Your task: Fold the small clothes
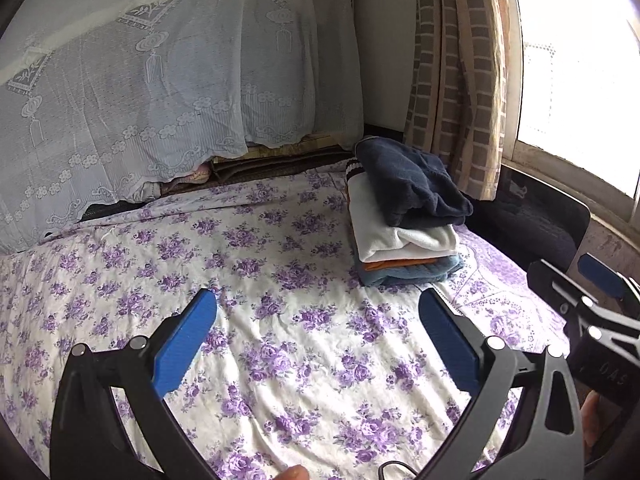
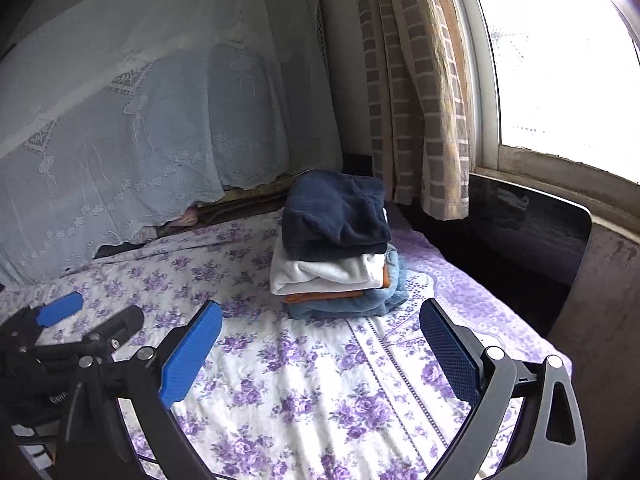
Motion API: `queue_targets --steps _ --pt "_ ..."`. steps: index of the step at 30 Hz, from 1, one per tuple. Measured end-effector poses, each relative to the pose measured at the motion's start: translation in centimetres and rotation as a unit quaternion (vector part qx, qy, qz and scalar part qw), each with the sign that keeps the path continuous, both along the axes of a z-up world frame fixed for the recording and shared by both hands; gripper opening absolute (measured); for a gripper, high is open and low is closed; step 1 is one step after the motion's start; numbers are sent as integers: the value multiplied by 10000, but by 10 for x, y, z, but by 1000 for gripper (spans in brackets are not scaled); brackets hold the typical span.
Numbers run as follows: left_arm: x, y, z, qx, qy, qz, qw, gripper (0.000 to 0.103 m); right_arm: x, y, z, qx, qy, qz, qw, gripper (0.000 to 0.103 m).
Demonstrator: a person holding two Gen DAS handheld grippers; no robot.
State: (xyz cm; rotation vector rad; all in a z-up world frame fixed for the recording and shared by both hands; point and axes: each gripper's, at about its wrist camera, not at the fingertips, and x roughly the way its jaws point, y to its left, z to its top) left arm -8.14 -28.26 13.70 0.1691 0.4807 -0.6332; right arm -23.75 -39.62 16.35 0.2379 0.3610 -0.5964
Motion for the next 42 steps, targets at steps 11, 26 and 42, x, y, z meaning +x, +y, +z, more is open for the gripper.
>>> queue_targets --steps 11,26,42 --pt "9 11 -1 -8 -14 147 9999 98 2 -8 -3 292 -36 -225 9993 99" --pt "-1 10 3 65 -180 132 9997 98 9 8 0 -20 150 -173 9997 100" --pt "-2 11 6 75 -169 139 9997 98 10 10 4 -62 159 -138 9998 100"
